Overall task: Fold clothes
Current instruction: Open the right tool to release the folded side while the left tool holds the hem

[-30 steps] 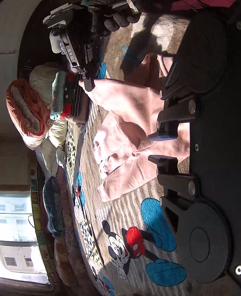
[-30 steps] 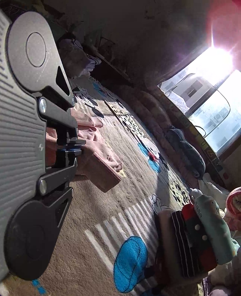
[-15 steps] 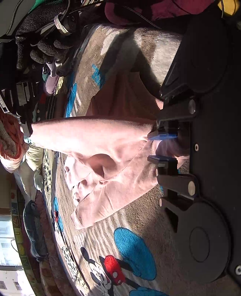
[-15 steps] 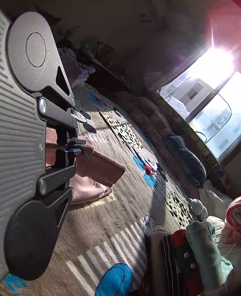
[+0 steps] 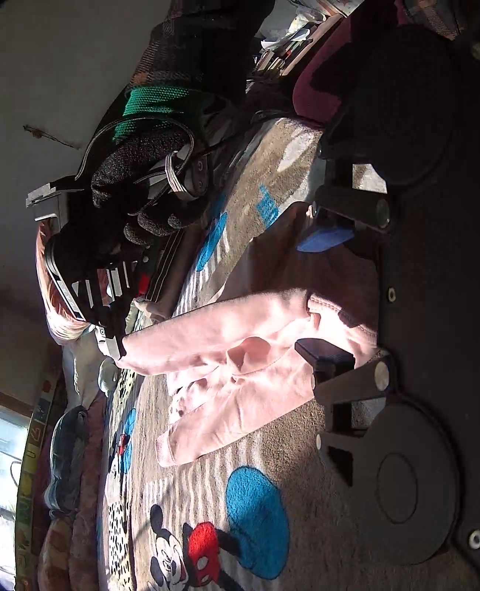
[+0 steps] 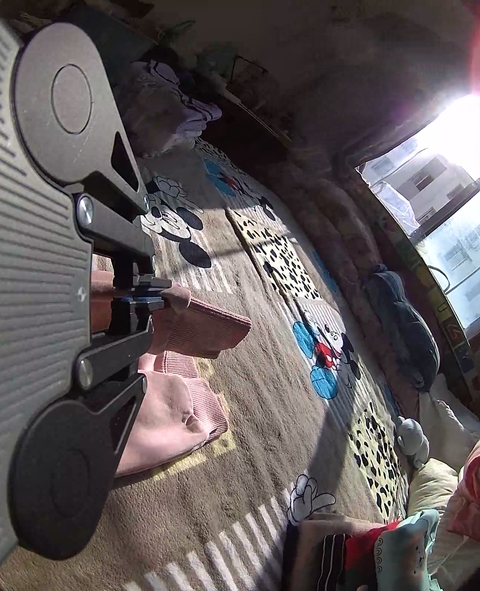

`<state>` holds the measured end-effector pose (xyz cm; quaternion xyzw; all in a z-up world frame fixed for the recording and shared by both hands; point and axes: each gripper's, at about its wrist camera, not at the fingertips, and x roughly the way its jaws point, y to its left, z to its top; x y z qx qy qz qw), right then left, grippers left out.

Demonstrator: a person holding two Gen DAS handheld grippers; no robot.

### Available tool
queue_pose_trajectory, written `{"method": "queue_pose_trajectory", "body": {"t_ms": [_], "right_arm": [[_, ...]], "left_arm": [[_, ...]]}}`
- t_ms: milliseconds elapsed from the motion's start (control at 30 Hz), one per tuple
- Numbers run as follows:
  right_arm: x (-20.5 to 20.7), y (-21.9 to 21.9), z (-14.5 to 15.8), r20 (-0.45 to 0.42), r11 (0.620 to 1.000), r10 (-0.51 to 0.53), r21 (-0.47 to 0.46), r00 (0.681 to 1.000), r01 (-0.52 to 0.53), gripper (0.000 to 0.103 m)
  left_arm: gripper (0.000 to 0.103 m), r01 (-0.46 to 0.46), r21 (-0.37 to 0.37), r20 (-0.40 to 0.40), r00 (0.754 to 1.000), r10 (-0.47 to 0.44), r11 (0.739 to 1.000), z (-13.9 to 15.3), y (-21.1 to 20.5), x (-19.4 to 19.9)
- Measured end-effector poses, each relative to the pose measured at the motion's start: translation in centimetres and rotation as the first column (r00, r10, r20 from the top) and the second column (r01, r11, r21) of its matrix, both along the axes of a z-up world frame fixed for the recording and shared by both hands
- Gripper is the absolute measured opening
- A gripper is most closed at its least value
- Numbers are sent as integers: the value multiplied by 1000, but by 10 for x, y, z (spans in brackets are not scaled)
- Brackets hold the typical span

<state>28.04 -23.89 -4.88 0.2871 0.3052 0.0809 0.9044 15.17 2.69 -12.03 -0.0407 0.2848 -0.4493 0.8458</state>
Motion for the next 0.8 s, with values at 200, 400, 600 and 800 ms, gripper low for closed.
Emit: {"method": "queue_pose_trajectory", "body": {"t_ms": [200, 400, 600, 800], "right_arm": [[23, 19, -13, -47, 999, 15, -28, 999, -16, 5], [43, 35, -20, -73, 996, 40, -72, 997, -45, 5], [66, 53, -34, -118, 989, 59, -128, 991, -74, 7], [63, 49, -27, -33, 989, 122, -80, 992, -124, 45]], "left_arm": [[50, 30, 137, 56, 998, -38, 990, -11, -22, -11], [39, 32, 133, -4, 999, -31, 991, -19, -18, 0], [41, 10, 74, -98, 995, -3, 997, -21, -9, 10], [44, -13, 22, -171, 985, 17, 1000, -22, -1, 18]]}}
